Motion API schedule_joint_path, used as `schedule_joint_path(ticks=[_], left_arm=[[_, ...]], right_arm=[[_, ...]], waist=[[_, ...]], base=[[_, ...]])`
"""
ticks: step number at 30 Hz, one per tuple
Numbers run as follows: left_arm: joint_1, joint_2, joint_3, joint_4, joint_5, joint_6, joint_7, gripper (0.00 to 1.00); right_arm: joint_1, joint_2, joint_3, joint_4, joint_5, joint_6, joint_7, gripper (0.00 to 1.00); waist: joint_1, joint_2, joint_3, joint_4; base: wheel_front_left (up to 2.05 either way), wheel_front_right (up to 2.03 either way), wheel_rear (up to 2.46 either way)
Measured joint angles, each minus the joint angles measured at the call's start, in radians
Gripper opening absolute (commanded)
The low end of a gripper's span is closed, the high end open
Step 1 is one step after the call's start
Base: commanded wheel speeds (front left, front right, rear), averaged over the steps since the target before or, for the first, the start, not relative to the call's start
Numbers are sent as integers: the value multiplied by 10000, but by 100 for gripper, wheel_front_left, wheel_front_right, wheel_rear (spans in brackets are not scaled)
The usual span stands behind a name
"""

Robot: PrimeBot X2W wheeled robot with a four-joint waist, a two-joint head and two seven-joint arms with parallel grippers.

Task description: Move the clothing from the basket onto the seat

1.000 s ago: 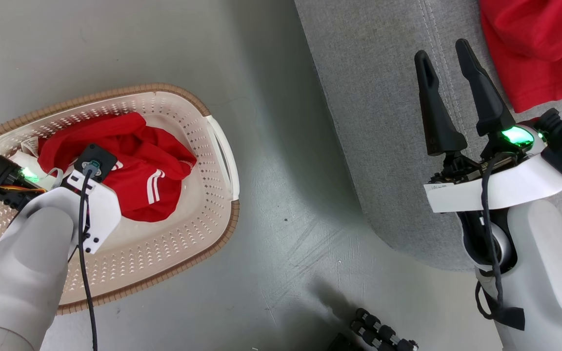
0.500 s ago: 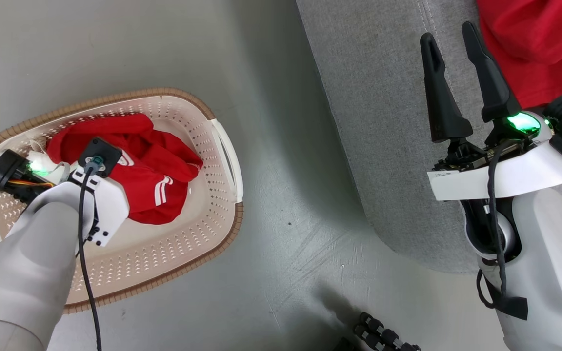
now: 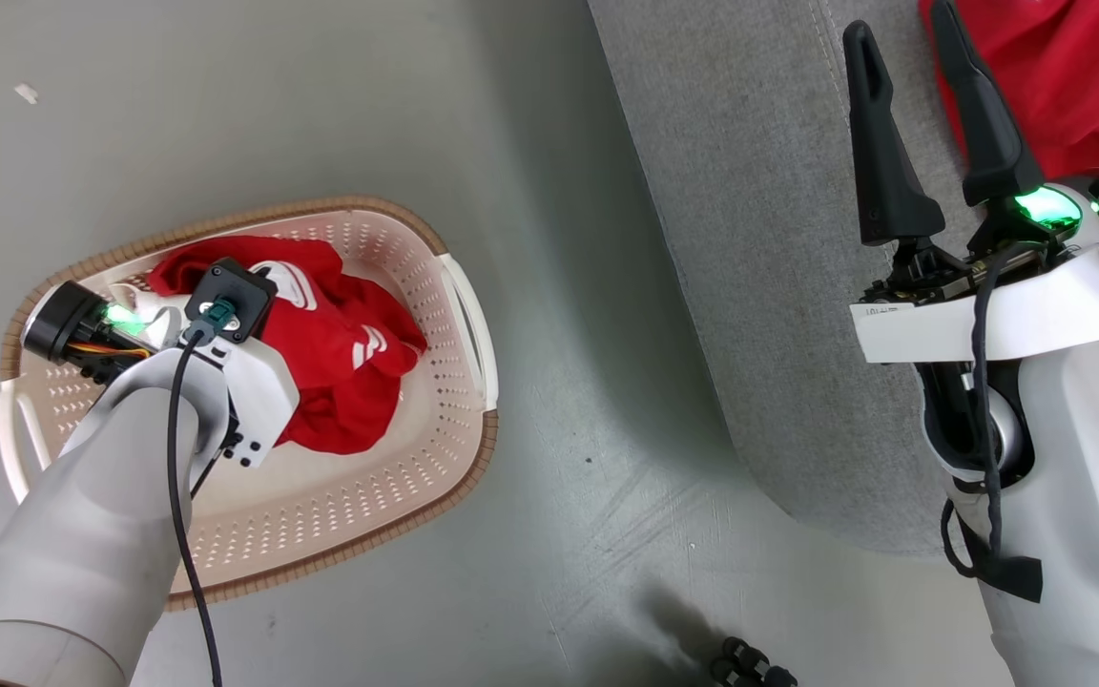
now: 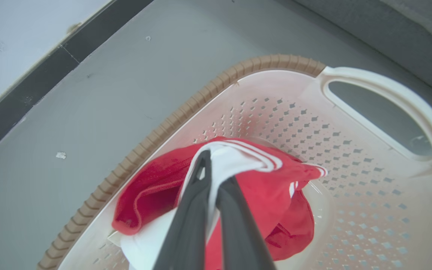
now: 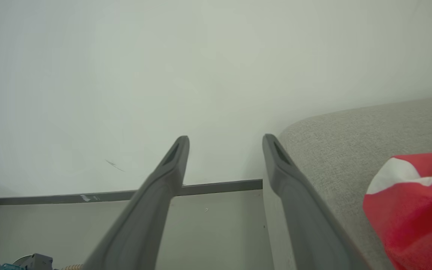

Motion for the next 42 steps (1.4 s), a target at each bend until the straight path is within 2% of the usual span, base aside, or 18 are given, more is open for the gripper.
schedule_joint_path(ticks=[17, 28, 42], left_arm=[[696, -560, 493, -989, -821, -174, -253, 0], [1198, -794, 1012, -2769, -1411, -259, -253, 0], [1959, -945, 1206, -4159, -1969, -351, -253, 0]], right_arm=[[50, -203, -251, 339, -174, 0, 0, 100], [409, -407, -102, 706, -203, 0, 0, 100], [1145, -746, 136, 1147, -138, 0, 0, 100]], waist=[[0, 0, -1265, 587], [0, 0, -2331, 1084], [0, 0, -3695, 1674]], base=[[0, 0, 0], [0, 0, 0], [0, 0, 0]])
